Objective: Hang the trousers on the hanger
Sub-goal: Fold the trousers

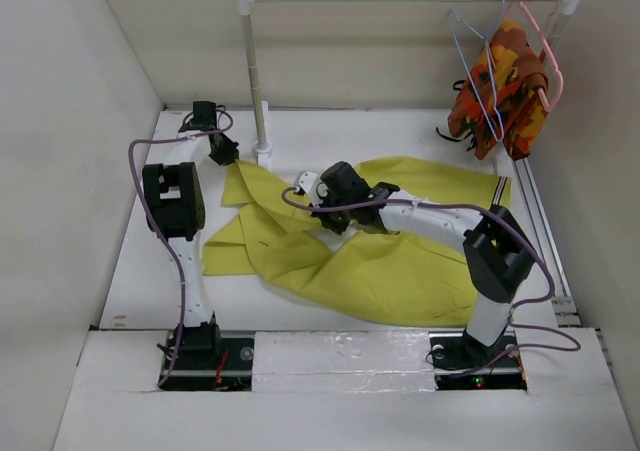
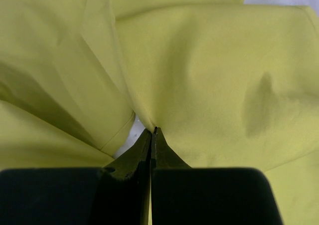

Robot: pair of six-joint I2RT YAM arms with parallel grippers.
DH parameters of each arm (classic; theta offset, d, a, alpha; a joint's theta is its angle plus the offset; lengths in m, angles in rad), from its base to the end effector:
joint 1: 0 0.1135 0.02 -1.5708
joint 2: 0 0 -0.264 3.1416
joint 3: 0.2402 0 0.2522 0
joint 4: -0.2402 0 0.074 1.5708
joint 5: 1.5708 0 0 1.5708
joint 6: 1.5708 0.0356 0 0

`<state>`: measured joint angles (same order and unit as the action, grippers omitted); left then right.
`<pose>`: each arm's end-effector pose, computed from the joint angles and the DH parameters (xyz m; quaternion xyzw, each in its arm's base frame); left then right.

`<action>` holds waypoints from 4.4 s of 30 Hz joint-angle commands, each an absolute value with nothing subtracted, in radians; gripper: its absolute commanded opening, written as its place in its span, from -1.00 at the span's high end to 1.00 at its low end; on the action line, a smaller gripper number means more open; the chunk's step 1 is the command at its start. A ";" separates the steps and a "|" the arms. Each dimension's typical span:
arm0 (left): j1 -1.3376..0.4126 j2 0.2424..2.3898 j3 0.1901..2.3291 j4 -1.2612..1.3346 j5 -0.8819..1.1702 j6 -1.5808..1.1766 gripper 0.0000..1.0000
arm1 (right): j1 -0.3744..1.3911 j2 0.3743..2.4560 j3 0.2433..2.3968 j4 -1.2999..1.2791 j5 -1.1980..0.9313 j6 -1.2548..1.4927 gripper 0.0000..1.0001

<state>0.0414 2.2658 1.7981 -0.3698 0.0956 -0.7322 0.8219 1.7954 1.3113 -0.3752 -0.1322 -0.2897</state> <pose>0.5077 0.0176 0.1781 -0.3359 0.8700 -0.1632 0.3218 0.2654 0.2924 0.2272 -0.5130 0.7824 0.1511 0.3190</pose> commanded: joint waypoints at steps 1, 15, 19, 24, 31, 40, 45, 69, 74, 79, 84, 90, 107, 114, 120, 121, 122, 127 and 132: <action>0.057 2.159 1.853 -0.319 0.129 -0.778 1.00 | 0.799 1.775 1.397 -0.344 -0.118 -0.268 1.00; 0.190 1.574 1.460 -0.100 -0.081 -0.865 1.00 | 0.819 1.833 1.546 -0.307 -0.202 -0.264 1.00; 0.313 1.484 1.144 -0.037 -0.098 -0.968 1.00 | 0.847 1.923 1.554 -0.299 -0.279 -0.247 1.00; 0.488 1.494 0.944 -0.029 0.089 -1.014 0.77 | 0.857 1.948 1.559 -0.351 -0.287 -0.252 0.34; 0.450 1.413 1.002 -0.069 0.115 -0.881 -0.15 | 0.795 1.683 1.438 -0.406 -0.264 -0.249 -0.31; 0.040 1.257 0.938 -0.296 -0.146 -0.696 0.31 | 0.759 1.237 1.054 -0.435 -0.215 -0.157 1.00; 0.110 1.146 0.752 -0.340 -0.213 -0.753 0.46 | 0.808 1.083 0.902 -0.497 -0.144 -0.083 1.00; -0.287 1.193 0.920 -0.233 -0.136 -0.683 0.02 | 0.062 0.933 0.697 -0.420 -0.181 0.081 -0.41; -0.498 1.290 0.982 -0.247 -0.201 -0.644 0.00 | -0.264 0.920 0.666 -0.433 -0.175 0.014 -0.59; -0.508 1.250 0.902 -0.178 -0.104 -0.620 -0.03 | -0.515 1.109 0.631 -0.359 -0.296 -0.112 -0.72; -0.508 1.186 0.819 -0.164 -0.106 -0.586 -0.04 | -0.578 1.285 0.661 -0.282 -0.419 -0.141 -0.73; -0.450 1.170 0.847 -0.218 -0.141 -0.555 -0.05 | -0.587 1.423 0.647 -0.160 -0.534 -0.086 0.04; -0.039 1.287 0.804 -0.218 -0.037 -0.736 -0.12 | -0.643 1.336 0.917 -0.413 -0.038 -0.116 0.73; -0.029 1.373 0.810 -0.252 -0.049 -0.768 -0.12 | -0.461 1.178 0.950 -0.488 -0.098 -0.169 -0.38; 0.139 1.378 0.773 -0.261 -0.079 -0.790 -0.14 | 0.054 0.893 0.757 -0.404 -0.173 -0.062 0.48; 0.167 1.379 0.766 -0.243 -0.071 -0.790 -0.15 | 0.231 0.872 0.733 -0.390 -0.158 -0.039 0.81; 0.187 1.382 0.755 -0.239 -0.069 -0.790 -0.15 | 0.324 0.862 0.714 -0.367 -0.140 -0.009 0.91; 0.229 1.517 0.798 -0.244 -0.077 -0.772 -0.15 | 0.814 1.073 0.765 -0.224 -0.007 0.080 0.60; 0.229 1.638 0.886 -0.233 -0.093 -0.778 -0.14 | 1.084 1.452 1.059 -0.244 -0.006 -0.018 -0.15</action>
